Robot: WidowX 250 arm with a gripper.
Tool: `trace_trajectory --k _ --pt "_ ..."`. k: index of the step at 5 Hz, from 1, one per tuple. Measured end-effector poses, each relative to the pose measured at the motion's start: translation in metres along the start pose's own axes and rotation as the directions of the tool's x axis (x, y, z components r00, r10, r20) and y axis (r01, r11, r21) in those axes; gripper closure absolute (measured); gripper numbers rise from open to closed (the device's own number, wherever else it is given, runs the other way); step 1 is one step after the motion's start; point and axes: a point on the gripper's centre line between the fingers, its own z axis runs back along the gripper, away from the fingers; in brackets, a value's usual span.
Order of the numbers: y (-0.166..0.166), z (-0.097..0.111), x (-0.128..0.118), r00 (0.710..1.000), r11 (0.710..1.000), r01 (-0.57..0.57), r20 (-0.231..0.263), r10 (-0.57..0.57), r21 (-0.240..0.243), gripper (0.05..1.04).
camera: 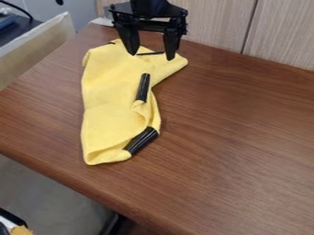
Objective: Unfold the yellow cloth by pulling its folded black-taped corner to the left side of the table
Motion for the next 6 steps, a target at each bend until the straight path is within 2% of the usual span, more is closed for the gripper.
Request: trace_trajectory --k 1,2,4,5,6 --pt "0.0 -0.009 -0.003 1.0 1.0 -0.003 -0.028 0.003 -0.001 0.083" --pt "0.003 -0.012 -0.006 0.999 1.0 -0.016 -0.033 0.016 -0.007 0.083" --pt "0.016 -0.032 -0.013 0.997 0.999 -0.014 -0.071 0.016 0.03 0.083" --pt "0.02 -0.044 -0.017 0.994 0.999 -0.022 -0.107 0.027 0.045 0.137" --pt "0.023 -0.047 -0.017 0.993 0.998 -0.02 -0.114 0.027 0.063 0.416"
